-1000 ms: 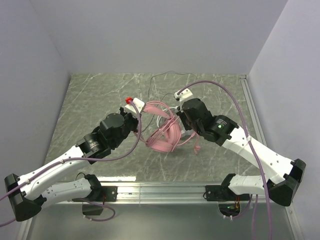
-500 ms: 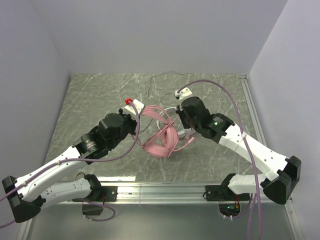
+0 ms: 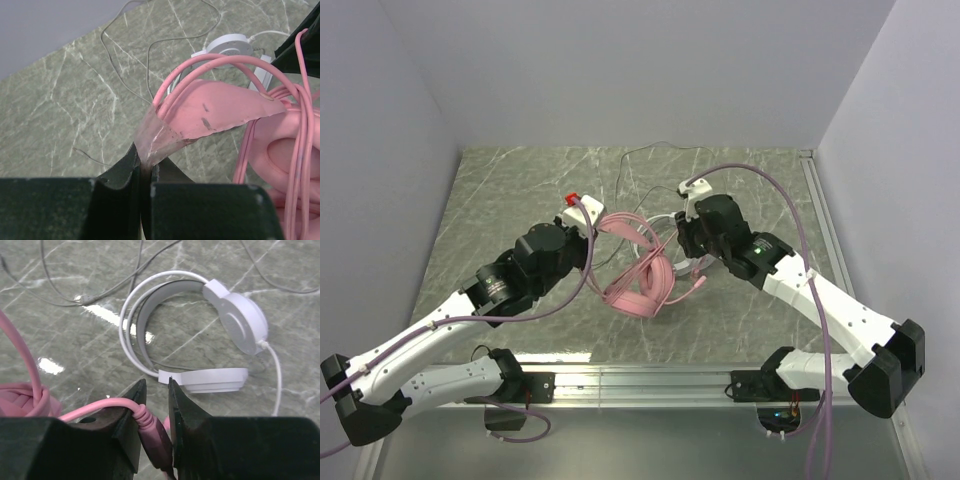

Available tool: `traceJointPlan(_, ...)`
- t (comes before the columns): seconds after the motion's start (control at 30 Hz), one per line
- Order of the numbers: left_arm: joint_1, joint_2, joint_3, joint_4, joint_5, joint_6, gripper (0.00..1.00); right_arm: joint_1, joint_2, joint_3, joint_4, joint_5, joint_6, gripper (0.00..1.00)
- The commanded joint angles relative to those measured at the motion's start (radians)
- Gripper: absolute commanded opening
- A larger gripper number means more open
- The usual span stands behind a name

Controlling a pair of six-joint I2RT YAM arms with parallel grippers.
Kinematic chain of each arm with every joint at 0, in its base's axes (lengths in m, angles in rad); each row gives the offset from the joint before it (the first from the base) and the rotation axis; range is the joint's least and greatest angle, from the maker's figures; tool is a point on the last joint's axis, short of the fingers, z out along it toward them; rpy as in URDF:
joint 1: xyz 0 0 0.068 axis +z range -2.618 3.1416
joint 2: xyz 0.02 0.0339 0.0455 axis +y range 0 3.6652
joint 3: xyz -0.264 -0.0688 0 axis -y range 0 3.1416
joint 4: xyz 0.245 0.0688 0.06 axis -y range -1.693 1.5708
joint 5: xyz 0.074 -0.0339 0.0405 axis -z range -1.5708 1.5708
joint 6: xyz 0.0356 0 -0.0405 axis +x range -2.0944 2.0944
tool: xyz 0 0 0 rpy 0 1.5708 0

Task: Wrap the headphones
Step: Wrap the headphone cable with the right arm

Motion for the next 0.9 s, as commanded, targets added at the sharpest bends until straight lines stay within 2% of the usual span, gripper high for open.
traceJointPlan(0.0,-0.005,-0.041,0.077,-0.100,0.151,-0.062,0.00,-0.092,-0.048,-0.040,0.153,0.065,0.017,0.34)
traceJointPlan(0.13,0.007,0.008,0.121,-0.137,0.200,-0.102,0.00,-0.100,-0.122,-0.157,0.300,-0.010,0.026,0.44)
traceJointPlan(0.37,0.010,0.032,0.149,-0.132,0.255,-0.146,0.00,-0.108,-0.173,-0.224,0.401,-0.059,0.014,0.45)
traceJointPlan(0.5,0.010,0.055,0.167,-0.152,0.278,-0.172,0.00,-0.106,-0.209,-0.267,0.464,-0.094,0.012,0.53)
traceJointPlan(0.57,0.010,0.072,0.172,-0.157,0.294,-0.185,0.00,-0.108,-0.241,-0.293,0.502,-0.107,0.019,0.54)
traceJointPlan(0.7,0.010,0.104,0.176,-0.165,0.295,-0.208,0.00,-0.106,-0.268,-0.298,0.513,-0.093,0.023,0.63)
traceJointPlan(0.87,0.012,0.121,0.186,-0.168,0.280,-0.240,0.00,-0.108,-0.265,-0.299,0.506,-0.053,0.029,0.65)
